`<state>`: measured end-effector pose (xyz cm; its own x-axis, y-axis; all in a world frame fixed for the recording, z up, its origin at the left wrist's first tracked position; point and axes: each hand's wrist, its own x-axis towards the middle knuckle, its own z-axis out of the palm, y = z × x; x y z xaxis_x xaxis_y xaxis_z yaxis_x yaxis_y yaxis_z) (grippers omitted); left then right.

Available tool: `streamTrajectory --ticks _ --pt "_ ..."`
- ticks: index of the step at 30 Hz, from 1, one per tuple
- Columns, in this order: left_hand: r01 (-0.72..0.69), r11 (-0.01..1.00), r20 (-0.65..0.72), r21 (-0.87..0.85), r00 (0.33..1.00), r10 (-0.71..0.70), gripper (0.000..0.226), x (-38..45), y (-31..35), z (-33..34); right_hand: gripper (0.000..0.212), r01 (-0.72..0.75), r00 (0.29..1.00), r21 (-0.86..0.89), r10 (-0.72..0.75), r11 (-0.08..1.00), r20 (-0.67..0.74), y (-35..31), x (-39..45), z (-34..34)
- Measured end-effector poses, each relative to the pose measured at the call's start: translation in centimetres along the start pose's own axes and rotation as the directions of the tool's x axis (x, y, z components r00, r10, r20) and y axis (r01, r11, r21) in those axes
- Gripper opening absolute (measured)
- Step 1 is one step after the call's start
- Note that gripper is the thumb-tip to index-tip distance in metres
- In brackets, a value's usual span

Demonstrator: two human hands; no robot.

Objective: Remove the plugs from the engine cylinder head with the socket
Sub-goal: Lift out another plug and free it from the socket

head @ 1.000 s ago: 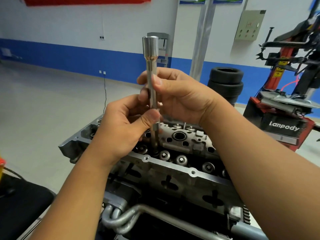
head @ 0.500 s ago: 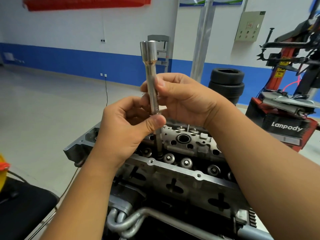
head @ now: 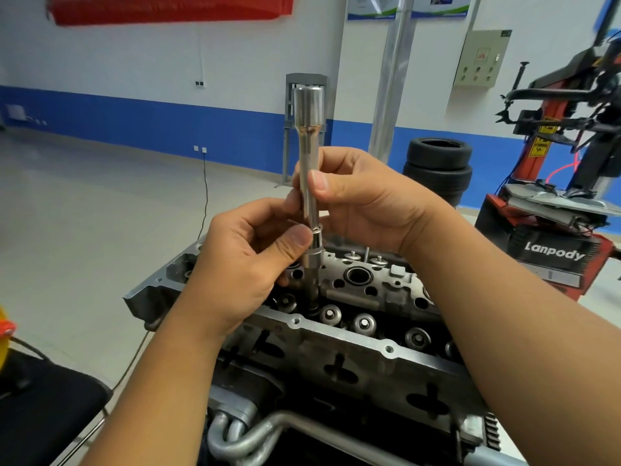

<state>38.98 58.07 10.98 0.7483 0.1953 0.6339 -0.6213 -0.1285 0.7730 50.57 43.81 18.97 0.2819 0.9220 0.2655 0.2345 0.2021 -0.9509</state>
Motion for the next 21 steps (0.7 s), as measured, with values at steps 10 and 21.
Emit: streamTrajectory --ticks 10,21 --pt "0.005 1.000 0.088 0.013 0.996 -0.007 0.022 -0.20 0.33 0.06 0.034 -0.004 0.999 0.018 0.004 1.000 0.035 -0.08 -0.10 0.31" --pt "0.057 0.998 0.156 -0.008 0.986 -0.055 0.027 -0.17 0.19 -0.12 0.056 -0.039 0.998 0.020 0.040 0.999 -0.043 -0.31 -0.32 0.63"
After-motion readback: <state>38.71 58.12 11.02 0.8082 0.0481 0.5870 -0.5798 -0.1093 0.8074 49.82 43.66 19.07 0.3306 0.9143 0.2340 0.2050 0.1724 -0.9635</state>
